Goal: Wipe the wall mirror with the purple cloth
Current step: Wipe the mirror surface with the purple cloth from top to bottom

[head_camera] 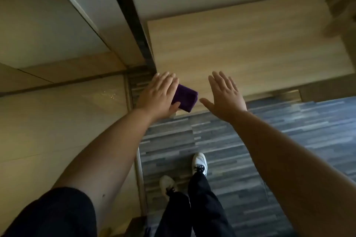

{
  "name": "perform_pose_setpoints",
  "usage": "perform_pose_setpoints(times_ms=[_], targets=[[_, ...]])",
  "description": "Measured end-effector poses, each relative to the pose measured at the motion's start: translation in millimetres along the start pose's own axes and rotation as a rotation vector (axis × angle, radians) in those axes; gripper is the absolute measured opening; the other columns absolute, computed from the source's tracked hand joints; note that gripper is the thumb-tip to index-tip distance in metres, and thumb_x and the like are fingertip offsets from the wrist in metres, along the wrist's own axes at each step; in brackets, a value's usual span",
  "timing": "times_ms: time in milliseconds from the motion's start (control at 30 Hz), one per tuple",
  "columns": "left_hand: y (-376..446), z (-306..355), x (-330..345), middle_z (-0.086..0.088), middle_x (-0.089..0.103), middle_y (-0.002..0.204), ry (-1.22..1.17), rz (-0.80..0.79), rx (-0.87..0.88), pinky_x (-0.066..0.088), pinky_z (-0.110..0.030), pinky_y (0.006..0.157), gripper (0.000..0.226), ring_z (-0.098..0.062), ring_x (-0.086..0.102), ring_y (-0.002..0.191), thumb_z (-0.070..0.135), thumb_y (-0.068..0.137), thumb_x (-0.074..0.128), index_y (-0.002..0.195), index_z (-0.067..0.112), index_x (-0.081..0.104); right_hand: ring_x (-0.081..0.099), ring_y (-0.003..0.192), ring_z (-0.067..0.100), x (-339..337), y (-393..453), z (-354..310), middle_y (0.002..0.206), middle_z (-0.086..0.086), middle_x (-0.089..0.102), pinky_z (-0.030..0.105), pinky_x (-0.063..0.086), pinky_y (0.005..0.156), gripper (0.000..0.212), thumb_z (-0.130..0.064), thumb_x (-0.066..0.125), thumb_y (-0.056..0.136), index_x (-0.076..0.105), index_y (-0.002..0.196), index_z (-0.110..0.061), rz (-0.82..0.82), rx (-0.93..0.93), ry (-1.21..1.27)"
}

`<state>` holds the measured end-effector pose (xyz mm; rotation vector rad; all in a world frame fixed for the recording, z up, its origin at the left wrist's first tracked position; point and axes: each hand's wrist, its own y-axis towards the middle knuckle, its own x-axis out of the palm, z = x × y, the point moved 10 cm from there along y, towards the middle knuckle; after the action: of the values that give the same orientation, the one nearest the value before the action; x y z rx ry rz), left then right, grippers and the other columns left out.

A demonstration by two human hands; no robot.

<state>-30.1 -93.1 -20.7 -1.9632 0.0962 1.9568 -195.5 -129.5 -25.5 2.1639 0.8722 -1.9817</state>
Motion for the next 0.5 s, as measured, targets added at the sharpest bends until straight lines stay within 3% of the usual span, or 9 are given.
perform_pose_setpoints(times_ms=[167, 333, 500], targets=[[19, 9, 53, -0.023, 0.037, 0.153, 0.003, -0.045, 0.046, 0.017, -0.051, 0.122, 0.079, -0.038, 0.029, 0.145, 0.052, 0.094, 0.053, 0.149, -0.002, 0.035, -0.002, 0.153, 0.023, 52, 11, 16, 0.166, 0.009, 0.005, 0.040, -0.003, 0.124, 0.086, -0.066, 0.034, 0.096, 0.010, 0.157, -0.010, -0.063, 0.002, -0.033], [33, 13, 86, -0.016, 0.010, 0.165, 0.007, -0.108, 0.096, -0.003, -0.045, 0.124, 0.088, -0.030, 0.002, 0.153, 0.066, 0.097, 0.032, 0.157, 0.005, 0.011, -0.004, 0.153, 0.023, 76, 22, 20, 0.166, 0.008, 0.004, 0.040, -0.005, 0.123, 0.085, -0.066, 0.031, 0.096, 0.010, 0.157, -0.011, -0.068, -0.008, -0.040], [47, 9, 109, -0.014, -0.005, 0.166, 0.034, -0.167, 0.131, -0.009, -0.045, 0.123, 0.105, -0.029, -0.011, 0.152, 0.081, 0.085, 0.016, 0.158, 0.007, 0.000, -0.005, 0.153, 0.022, 91, 31, 23, 0.166, 0.008, 0.002, 0.038, -0.009, 0.121, 0.084, -0.066, 0.029, 0.097, 0.010, 0.157, -0.011, -0.061, -0.036, -0.046]])
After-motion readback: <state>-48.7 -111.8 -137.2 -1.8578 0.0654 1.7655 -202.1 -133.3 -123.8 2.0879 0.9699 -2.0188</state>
